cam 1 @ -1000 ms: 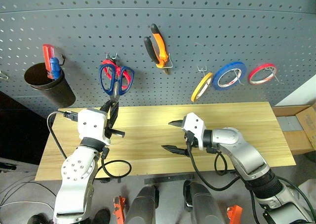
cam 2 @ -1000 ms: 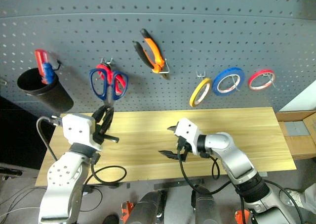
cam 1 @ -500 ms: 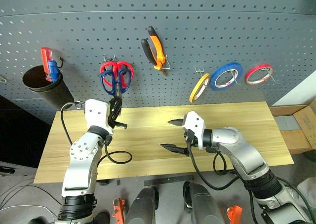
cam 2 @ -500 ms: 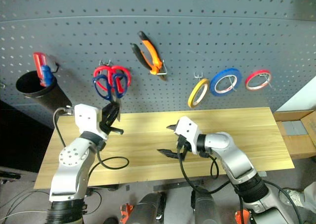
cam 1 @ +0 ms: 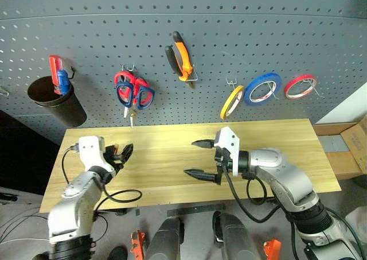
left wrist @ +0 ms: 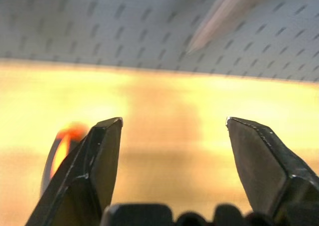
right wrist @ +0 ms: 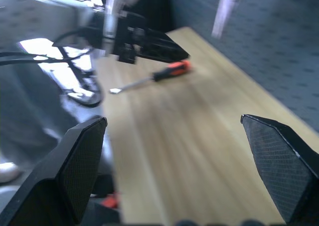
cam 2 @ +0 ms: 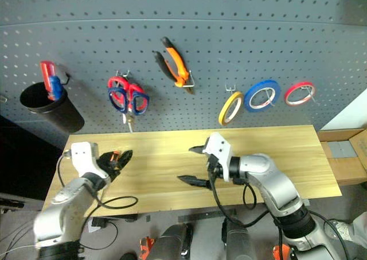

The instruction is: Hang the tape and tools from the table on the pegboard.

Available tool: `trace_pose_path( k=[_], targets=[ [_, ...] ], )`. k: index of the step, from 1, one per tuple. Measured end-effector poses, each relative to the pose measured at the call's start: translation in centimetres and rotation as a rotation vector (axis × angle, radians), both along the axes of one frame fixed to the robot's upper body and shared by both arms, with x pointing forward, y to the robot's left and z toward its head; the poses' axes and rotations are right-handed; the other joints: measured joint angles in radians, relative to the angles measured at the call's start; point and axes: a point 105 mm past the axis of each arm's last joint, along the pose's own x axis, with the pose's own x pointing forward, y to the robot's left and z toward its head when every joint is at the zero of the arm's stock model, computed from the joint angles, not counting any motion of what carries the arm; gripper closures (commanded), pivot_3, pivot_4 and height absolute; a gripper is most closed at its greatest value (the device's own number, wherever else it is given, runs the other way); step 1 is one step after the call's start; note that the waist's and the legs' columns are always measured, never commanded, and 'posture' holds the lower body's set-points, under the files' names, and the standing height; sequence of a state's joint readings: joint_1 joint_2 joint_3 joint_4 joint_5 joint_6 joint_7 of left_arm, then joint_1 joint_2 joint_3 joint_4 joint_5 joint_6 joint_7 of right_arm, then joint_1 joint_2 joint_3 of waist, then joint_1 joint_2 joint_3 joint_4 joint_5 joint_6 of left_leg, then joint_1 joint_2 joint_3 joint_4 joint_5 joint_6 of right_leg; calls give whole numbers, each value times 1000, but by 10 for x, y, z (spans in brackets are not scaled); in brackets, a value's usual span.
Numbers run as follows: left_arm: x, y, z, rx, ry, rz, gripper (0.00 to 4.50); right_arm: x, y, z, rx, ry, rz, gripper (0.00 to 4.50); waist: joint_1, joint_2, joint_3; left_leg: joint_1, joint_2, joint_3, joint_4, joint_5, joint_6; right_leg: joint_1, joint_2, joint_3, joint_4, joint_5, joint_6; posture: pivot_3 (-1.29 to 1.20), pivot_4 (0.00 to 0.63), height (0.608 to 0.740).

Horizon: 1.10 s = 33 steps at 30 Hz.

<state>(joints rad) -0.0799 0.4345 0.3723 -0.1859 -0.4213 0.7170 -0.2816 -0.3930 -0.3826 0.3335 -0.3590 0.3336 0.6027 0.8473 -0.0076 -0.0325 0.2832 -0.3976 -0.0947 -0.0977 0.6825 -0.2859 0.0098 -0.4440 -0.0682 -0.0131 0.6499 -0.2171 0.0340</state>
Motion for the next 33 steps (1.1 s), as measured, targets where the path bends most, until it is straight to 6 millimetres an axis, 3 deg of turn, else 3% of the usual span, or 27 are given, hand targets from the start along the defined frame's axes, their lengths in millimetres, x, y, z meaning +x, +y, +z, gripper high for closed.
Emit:
trace_pose_path(
  k=[3,7,11,22,27,33],
  targets=[
    [-3,23,2,49,79,32,889,-5,8,-4,-6,13,21,0,0,0,0,3,-1,0,0,0,0,2,0,1,-1,0,0,3,272,740],
    [-4,38,-9,36,202,39,889,-6,13,-6,-17,15,17,0,3,0,0,2,-1,-1,0,0,0,2,0,-1,0,0,0,9,281,740],
    [2,52,-2,57,269,31,889,-6,16,-5,-11,11,9,0,4,0,0,3,-1,-1,-1,0,0,2,0,0,-1,0,0,10,282,740],
    [19,52,-42,0,413,-10,889,-1,17,-3,-14,-10,-26,0,2,0,0,2,-1,-1,-1,0,0,2,0,0,-1,0,0,-12,284,740],
    [23,55,-57,55,452,-24,889,-1,16,-5,-24,0,-33,0,1,0,0,2,-1,-1,-1,0,0,1,0,0,-1,0,0,-21,286,740],
    [32,55,-59,111,440,-57,889,-1,15,-5,-29,-2,-39,0,-1,0,0,2,-1,-1,-1,0,0,2,-1,0,-1,0,0,-30,289,740]
  ],
)
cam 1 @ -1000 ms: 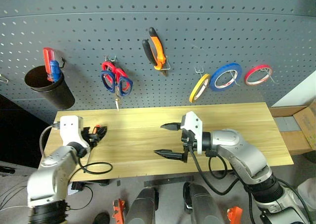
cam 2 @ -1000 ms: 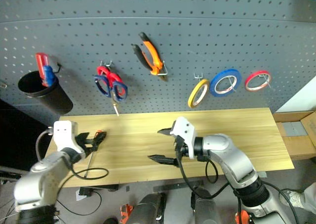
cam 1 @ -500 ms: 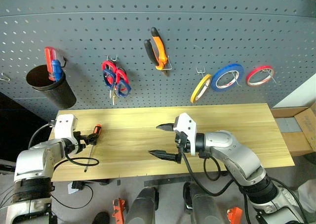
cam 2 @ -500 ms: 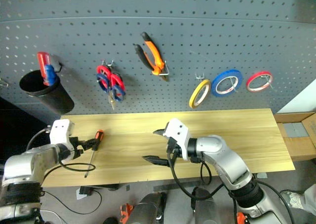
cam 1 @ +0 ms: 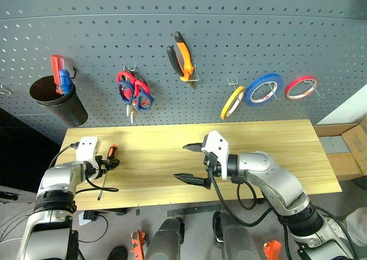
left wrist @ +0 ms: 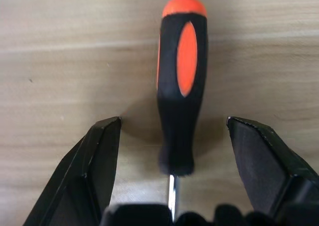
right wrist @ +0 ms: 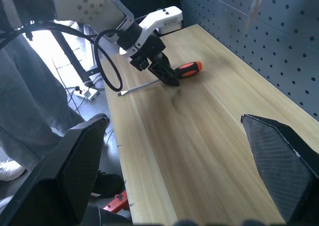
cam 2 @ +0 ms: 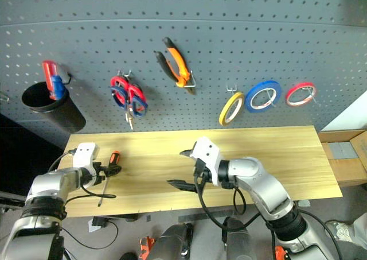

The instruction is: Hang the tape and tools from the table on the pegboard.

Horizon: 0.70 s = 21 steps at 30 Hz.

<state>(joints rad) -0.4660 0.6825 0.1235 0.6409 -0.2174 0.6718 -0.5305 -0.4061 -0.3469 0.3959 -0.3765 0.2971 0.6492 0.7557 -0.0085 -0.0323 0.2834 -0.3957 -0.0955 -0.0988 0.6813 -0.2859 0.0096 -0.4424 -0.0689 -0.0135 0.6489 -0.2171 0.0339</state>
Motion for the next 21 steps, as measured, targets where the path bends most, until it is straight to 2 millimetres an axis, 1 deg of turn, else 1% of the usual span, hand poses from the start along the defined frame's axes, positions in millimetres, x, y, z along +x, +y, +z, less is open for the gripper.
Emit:
trace_pose_path(
  k=[2,3,4,7,10,11,12,13,15,18,20,21],
  targets=[
    [2,-2,0,9,-3,-12,889,0,0,0,-1,0,-1,0,0,0,0,0,0,0,0,0,0,0,0,0,0,0,0,-33,290,740],
    [3,-2,0,17,-5,-16,1249,0,0,1,-2,-1,-1,0,0,0,0,0,0,0,0,0,0,0,0,0,0,0,0,-34,289,740],
    [3,-2,0,25,-7,-18,1440,-1,0,1,-2,-2,-1,0,-1,0,0,0,0,0,0,0,0,0,0,0,0,0,0,-35,287,740],
    [1,-2,-1,37,-12,-24,2459,0,0,1,-4,-1,-9,0,-7,0,0,0,0,0,0,0,0,0,0,0,0,0,0,-33,286,740],
    [-15,-4,-5,75,-32,-42,3595,1,-1,2,-3,-6,-12,0,-19,0,0,-1,0,0,0,0,0,0,0,1,-1,0,0,-29,285,740],
    [-20,-7,-5,89,-48,-56,3903,2,-3,3,-2,-8,-17,0,-21,0,0,-1,0,0,0,0,0,-1,0,1,-1,0,0,-19,282,740],
    [-27,-13,-3,106,-78,-79,4023,2,-4,5,5,-8,-18,0,-23,0,0,-2,1,0,0,0,0,-2,0,1,-1,0,0,-15,282,740],
    [-30,-18,1,110,-105,-96,4022,2,-4,5,9,-6,-16,0,-22,0,0,-2,1,0,-1,0,0,-2,0,1,-1,0,0,-12,281,740],
    [-36,-32,17,91,-233,-104,4022,1,-4,6,16,-1,-6,0,-21,0,0,-2,1,0,-1,0,0,-2,0,1,-2,0,0,5,282,740],
    [-46,-63,62,-22,-555,-93,4022,0,-2,7,24,-3,5,0,-16,0,0,-2,1,0,-1,0,0,-1,0,0,-3,0,0,23,282,740],
    [-58,-76,97,-70,-777,-61,4022,1,-2,8,30,-9,11,0,-10,0,0,-2,1,0,-1,0,0,0,0,0,-3,0,0,42,275,740],
    [-65,-81,112,-62,-848,-50,4022,0,-1,9,36,-9,21,0,-7,0,0,-1,1,0,-1,0,0,1,0,0,-3,0,0,42,275,740]
  ],
)
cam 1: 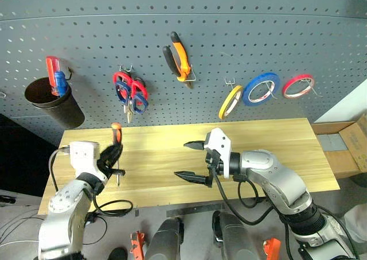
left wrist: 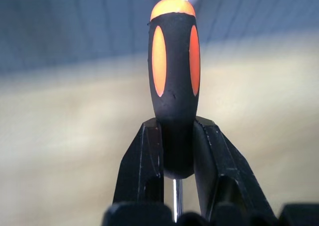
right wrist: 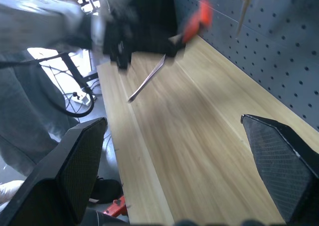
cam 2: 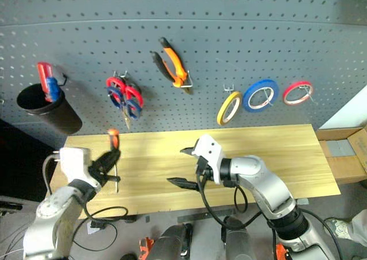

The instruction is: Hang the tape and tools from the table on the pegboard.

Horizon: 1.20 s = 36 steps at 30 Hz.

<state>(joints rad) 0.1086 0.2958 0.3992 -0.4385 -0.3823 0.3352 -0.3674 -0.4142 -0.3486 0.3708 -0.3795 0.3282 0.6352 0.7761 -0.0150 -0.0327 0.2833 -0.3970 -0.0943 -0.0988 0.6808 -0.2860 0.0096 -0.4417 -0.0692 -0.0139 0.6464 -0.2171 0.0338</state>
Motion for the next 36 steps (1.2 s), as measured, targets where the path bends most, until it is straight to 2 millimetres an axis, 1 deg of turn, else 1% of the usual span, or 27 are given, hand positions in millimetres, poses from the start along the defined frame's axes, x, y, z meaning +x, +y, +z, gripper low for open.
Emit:
trace_pose_path(
  k=[1,4,6,7,9,11,14,15,16,17,20,21,25,28,31,34,36],
  targets=[
    [-7,-4,12,16,-49,6,4022,-1,0,0,4,1,10,0,5,0,0,1,0,0,0,0,0,1,0,0,0,0,0,52,271,740],
    [-14,-9,29,36,-113,25,4022,1,-1,1,17,0,22,0,15,1,0,1,0,0,0,0,0,1,0,0,1,0,0,69,267,740],
    [-13,-2,40,31,-151,61,4022,3,0,4,34,-3,28,0,19,0,0,2,-1,0,0,0,0,1,0,0,1,0,0,71,261,740],
    [-11,1,48,39,-177,76,4022,3,1,6,41,-8,39,0,20,0,0,2,-1,0,0,0,0,1,0,0,1,0,0,71,258,740],
    [-6,6,75,31,-257,77,4022,4,4,11,51,-26,55,0,24,0,0,1,-1,0,0,0,0,1,1,0,1,0,0,79,253,740],
    [-3,13,115,16,-379,73,4022,4,5,12,53,-33,69,0,31,-1,-1,1,-1,-1,0,0,0,0,1,-1,1,0,0,82,245,740],
    [-10,30,171,25,-541,92,4022,5,4,10,51,-27,71,0,37,-2,-2,1,-1,0,1,0,-1,0,1,0,0,0,0,83,242,740],
    [-14,35,184,23,-578,97,4022,6,4,9,49,-23,71,0,37,-2,-2,1,-1,0,0,0,-1,0,1,0,-1,0,0,83,241,740],
    [-16,38,190,17,-599,101,4022,6,4,8,48,-19,71,0,36,-2,-2,1,-1,0,0,0,-1,0,1,0,-1,0,0,84,240,740],
    [-16,41,193,3,-608,102,4022,7,4,7,46,-15,71,0,36,-2,-2,1,-1,0,0,0,-1,0,1,0,-1,0,0,84,240,740],
    [-12,52,189,-49,-587,118,4022,6,4,7,49,-15,77,0,37,-2,-2,1,0,-1,0,1,-1,-1,2,-1,-1,0,0,86,238,740],
    [-10,57,191,-58,-588,134,4022,6,5,7,51,-16,79,0,37,-2,-2,1,0,-1,0,1,-2,0,2,-1,0,0,0,88,238,740],
    [-14,83,206,-25,-647,240,4022,6,6,7,54,-18,81,0,38,-2,-3,1,-1,-1,0,1,-2,0,2,0,0,0,0,87,239,740],
    [-10,92,210,-33,-675,266,4022,7,8,9,60,-24,85,0,39,-3,-3,1,-1,-2,0,1,-2,0,2,-1,0,0,0,83,238,740],
    [-3,90,212,-36,-684,246,4022,6,13,17,85,-41,96,0,40,-5,-4,1,-1,-2,0,1,-2,0,2,-1,0,0,0,77,238,740],
    [2,89,211,-20,-683,236,4022,13,17,37,205,-54,47,0,38,-5,-4,1,-1,-2,0,1,-2,-1,2,-1,0,0,0,70,241,740],
    [7,89,208,-4,-676,238,4022,20,19,67,303,-98,15,0,35,-5,-4,1,-1,-2,0,1,-2,-1,2,0,0,0,0,63,241,740]
  ],
)
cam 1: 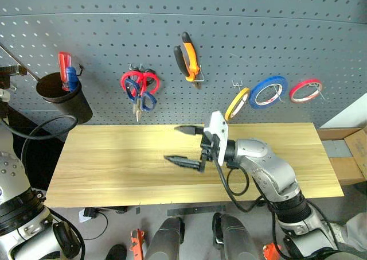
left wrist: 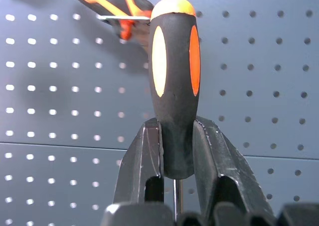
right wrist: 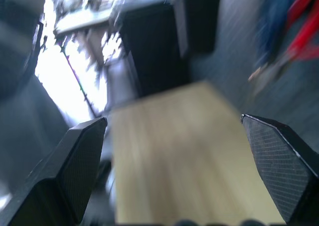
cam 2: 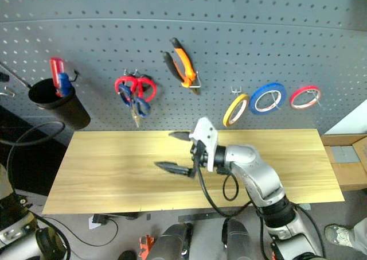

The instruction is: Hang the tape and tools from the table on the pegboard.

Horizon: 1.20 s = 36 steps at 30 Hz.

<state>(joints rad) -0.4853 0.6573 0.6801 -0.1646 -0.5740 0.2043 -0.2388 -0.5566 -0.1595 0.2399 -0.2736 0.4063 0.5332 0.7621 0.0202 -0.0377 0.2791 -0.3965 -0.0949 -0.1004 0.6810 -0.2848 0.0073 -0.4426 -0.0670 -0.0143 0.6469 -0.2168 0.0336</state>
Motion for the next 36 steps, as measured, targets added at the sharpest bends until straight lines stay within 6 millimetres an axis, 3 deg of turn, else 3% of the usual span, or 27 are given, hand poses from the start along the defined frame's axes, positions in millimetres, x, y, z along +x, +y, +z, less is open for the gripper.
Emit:
trace_pose_path(
  k=[2,5,13,19,25,29,33,36],
  targets=[
    [5,-2,-4,17,19,0,4022,-1,0,27,59,-65,-7,0,-1,0,0,0,0,0,0,0,0,0,0,0,0,0,0,57,242,740],
    [7,-1,-7,25,25,5,4022,-5,2,41,62,-108,-5,0,-4,0,0,-1,0,0,-1,0,0,-1,0,0,-1,0,0,51,241,740],
    [13,3,-22,43,71,8,4022,-6,5,35,24,-100,-14,0,-10,0,0,-2,0,0,0,0,0,-2,0,0,0,0,0,45,236,740],
    [30,-11,-51,84,182,-29,4022,-4,4,34,20,-99,-27,0,-15,0,0,-2,0,0,0,0,0,-3,0,0,0,0,0,27,233,740],
    [36,-13,-78,51,282,-60,2170,-3,1,32,-2,-97,-33,0,-22,0,0,-2,0,1,0,0,0,-3,0,0,1,0,0,33,229,740],
    [36,-13,-83,51,305,-64,798,-2,0,31,-8,-96,-33,0,-22,0,0,-2,0,1,0,0,0,-3,0,1,1,0,0,38,228,740],
    [36,-33,-79,91,309,-152,798,-4,-4,26,-32,-88,-2,0,-19,-1,-1,-2,0,0,0,0,0,-3,0,0,0,0,0,38,226,740],
    [22,-75,-89,161,356,-362,798,-9,-15,5,-80,-11,43,0,-17,0,-2,-2,-1,1,0,0,1,-1,-2,0,-2,0,0,33,228,740]
  ],
)
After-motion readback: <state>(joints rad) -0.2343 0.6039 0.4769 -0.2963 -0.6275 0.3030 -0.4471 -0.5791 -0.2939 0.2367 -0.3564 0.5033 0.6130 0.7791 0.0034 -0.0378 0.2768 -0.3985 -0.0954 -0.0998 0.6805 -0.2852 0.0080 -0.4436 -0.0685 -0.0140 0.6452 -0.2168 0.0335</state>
